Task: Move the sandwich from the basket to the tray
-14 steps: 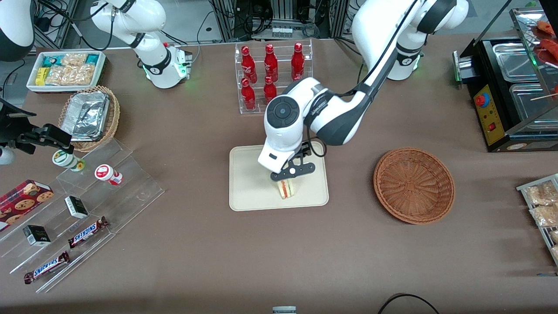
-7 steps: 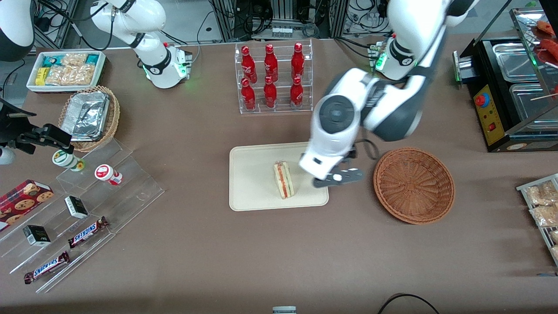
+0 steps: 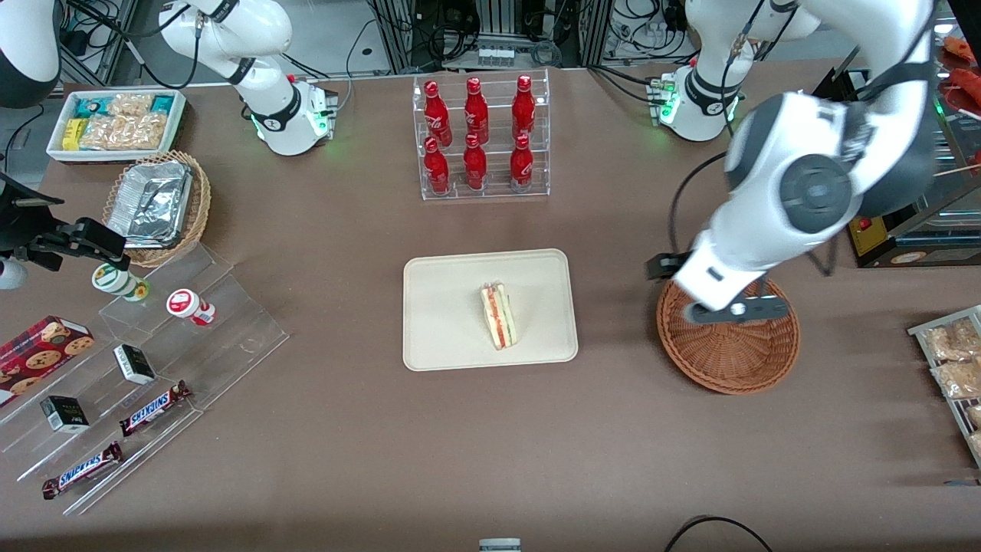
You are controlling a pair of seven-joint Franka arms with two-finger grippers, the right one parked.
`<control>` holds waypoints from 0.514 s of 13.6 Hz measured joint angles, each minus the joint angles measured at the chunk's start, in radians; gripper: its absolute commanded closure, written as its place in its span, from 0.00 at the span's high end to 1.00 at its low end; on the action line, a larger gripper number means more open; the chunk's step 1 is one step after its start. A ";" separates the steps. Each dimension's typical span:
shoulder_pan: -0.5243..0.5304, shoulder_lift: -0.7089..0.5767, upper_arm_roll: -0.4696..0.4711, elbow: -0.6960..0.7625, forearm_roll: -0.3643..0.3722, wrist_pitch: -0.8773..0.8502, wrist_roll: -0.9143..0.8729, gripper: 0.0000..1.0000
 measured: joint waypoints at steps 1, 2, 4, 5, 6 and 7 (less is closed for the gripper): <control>0.041 -0.027 0.001 -0.016 -0.007 -0.033 0.055 1.00; 0.080 -0.050 0.002 -0.024 -0.012 -0.068 0.113 1.00; 0.143 -0.097 0.004 -0.028 -0.015 -0.150 0.191 1.00; 0.168 -0.122 0.003 -0.028 -0.016 -0.188 0.211 1.00; 0.186 -0.147 0.003 -0.028 -0.016 -0.217 0.222 1.00; 0.197 -0.171 0.001 -0.028 -0.016 -0.244 0.226 1.00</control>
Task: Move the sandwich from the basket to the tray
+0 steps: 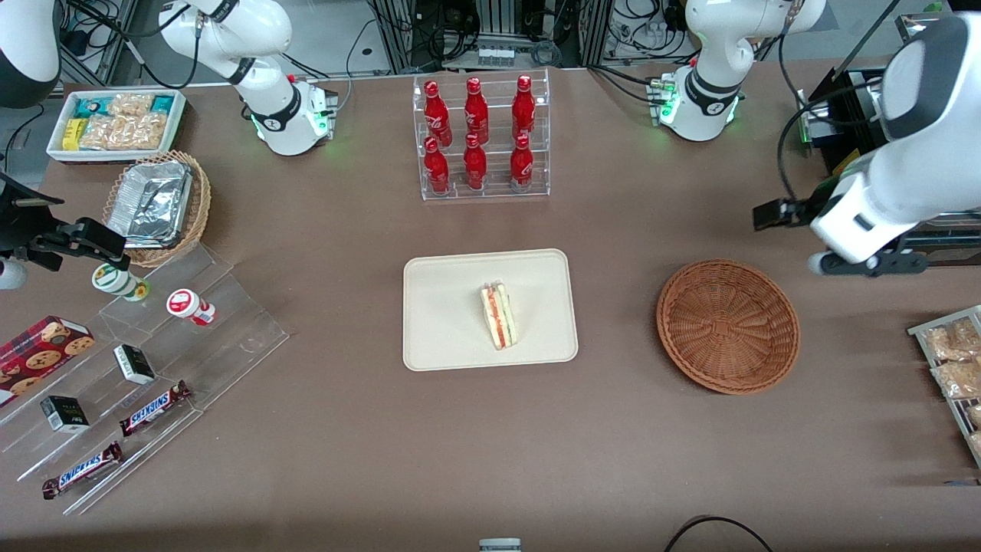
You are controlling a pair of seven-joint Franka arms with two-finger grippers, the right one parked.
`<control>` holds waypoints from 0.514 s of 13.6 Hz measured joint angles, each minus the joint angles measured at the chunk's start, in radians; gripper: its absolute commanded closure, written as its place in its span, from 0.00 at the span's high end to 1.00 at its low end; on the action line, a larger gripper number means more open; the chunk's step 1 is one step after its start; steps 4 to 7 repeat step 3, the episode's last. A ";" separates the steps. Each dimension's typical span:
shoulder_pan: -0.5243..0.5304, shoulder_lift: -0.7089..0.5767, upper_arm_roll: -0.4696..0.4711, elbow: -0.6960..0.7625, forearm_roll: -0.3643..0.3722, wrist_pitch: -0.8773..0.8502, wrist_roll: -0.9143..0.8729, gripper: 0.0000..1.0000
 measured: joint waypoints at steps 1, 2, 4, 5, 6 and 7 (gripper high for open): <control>0.010 -0.023 -0.005 0.000 0.000 -0.025 0.001 1.00; 0.024 -0.044 -0.016 0.000 0.000 -0.047 0.001 1.00; 0.041 -0.062 -0.029 0.000 0.000 -0.064 0.001 1.00; 0.041 -0.062 -0.029 0.000 0.000 -0.064 0.001 1.00; 0.041 -0.062 -0.029 0.000 0.000 -0.064 0.001 1.00; 0.041 -0.062 -0.029 0.000 0.000 -0.064 0.001 1.00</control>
